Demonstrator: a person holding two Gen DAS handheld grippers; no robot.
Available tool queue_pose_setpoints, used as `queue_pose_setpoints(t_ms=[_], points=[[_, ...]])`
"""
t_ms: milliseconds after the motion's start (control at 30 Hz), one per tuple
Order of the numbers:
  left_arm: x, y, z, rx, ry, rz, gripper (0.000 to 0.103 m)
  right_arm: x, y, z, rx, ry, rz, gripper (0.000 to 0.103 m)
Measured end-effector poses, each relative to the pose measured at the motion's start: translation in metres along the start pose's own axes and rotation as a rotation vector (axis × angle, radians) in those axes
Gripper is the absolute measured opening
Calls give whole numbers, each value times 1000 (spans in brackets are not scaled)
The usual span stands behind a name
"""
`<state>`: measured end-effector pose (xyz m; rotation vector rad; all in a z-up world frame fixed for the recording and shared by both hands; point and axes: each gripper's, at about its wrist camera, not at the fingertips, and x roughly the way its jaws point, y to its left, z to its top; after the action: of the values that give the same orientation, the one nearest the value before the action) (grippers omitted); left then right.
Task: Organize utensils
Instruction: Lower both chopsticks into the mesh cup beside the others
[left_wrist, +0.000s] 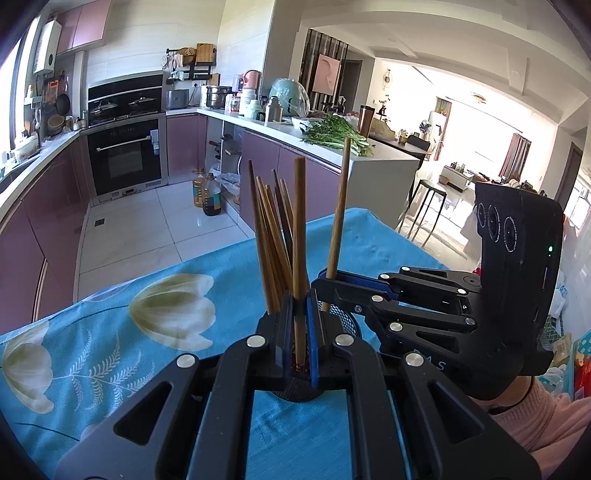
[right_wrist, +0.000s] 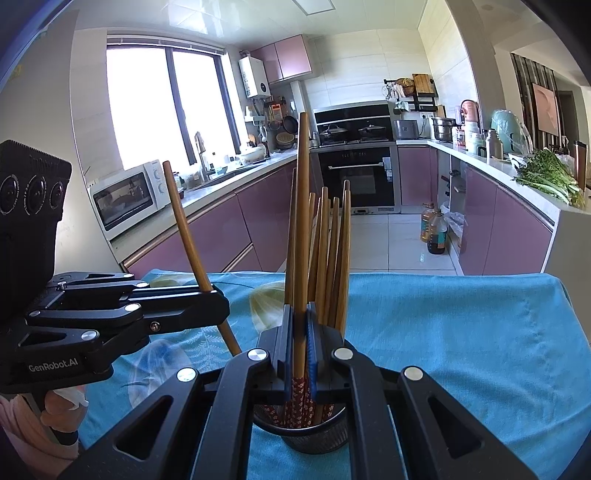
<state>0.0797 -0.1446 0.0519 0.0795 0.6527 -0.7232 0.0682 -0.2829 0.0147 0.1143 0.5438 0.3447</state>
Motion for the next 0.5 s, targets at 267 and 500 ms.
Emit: queue_pose_setpoints(t_ms=[267,500], points=[[5,0,-1,6,3,9,8,4,-1,-4,1,14,3,6],[8,3,1,1,2,19,8,5,-3,-5,-2,25,6,6]])
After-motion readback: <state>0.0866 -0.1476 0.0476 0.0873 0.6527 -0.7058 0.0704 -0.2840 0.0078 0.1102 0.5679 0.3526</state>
